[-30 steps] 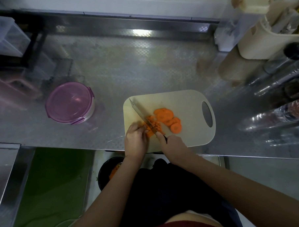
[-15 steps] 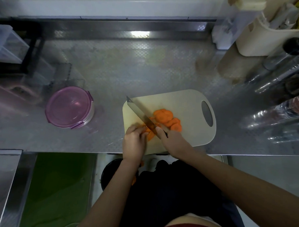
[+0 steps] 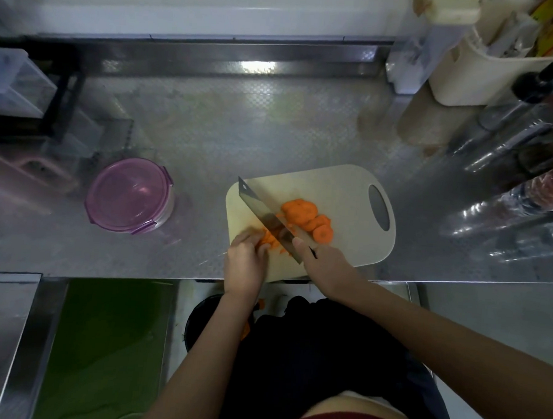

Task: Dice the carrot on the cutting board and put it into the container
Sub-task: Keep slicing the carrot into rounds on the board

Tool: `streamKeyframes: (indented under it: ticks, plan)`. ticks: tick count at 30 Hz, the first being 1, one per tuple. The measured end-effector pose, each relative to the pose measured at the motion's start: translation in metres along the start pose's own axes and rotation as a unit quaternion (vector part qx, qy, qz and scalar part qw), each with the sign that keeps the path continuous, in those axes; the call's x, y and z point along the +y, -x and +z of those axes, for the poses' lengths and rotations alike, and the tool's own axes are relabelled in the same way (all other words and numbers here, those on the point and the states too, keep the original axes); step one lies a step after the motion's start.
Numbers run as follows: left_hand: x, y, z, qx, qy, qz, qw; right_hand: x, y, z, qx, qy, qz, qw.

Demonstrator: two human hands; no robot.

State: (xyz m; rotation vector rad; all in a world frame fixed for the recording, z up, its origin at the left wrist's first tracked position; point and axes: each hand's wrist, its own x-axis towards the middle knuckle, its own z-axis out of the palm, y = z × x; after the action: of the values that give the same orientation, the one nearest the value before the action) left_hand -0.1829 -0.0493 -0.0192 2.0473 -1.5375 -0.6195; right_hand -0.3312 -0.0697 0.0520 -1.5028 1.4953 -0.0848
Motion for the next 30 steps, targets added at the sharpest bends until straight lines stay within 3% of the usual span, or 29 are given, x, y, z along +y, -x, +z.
streamKeyframes:
  ticks: [30]
  plan:
    - [0.005,-0.002,0.004,0.007,-0.031,-0.025,0.999,0.022,-0.024,0.03,0.028,0.025,0.01,0.999]
